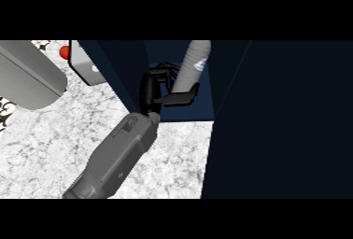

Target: Pick up the bottled water, place it into the cabinet and close the cabinet

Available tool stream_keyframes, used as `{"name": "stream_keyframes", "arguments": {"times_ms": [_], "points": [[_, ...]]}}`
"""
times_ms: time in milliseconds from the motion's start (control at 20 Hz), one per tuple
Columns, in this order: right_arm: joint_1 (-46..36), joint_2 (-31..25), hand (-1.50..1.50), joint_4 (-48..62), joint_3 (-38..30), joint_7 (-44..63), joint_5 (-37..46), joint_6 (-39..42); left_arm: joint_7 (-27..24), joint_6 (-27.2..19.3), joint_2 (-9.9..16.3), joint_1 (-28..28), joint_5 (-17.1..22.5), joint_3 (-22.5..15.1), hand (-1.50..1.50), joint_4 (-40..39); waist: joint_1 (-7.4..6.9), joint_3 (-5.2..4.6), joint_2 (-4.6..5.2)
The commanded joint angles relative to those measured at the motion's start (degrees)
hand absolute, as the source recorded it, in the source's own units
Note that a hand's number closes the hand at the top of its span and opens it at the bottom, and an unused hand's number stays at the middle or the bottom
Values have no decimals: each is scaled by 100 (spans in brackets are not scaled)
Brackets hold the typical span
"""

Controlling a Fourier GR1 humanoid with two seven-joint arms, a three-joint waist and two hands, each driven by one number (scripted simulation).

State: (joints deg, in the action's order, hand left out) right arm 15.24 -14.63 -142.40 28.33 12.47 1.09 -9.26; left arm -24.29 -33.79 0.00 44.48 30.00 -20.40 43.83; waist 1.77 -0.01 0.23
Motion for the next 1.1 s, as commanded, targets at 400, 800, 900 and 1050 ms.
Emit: {"name": "stream_keyframes", "arguments": {"times_ms": [400,800,900,1050], "points": [[291,-72,-150,-222,-134,-218,-299,252,-546,-458,0,1242,-71,513,150,-2222,80,1,41],[422,-122,-150,-424,-220,-296,-367,462,-1013,-425,10,1732,-83,660,150,-3103,166,-2,68],[461,-97,-150,-231,-238,-494,-348,527,-1027,-180,245,1830,-149,652,-150,-3285,202,-1,88],[428,-138,-150,-506,-309,-252,-437,555,-1159,-481,2,1822,-140,639,-150,-3395,230,-4,85]]}}
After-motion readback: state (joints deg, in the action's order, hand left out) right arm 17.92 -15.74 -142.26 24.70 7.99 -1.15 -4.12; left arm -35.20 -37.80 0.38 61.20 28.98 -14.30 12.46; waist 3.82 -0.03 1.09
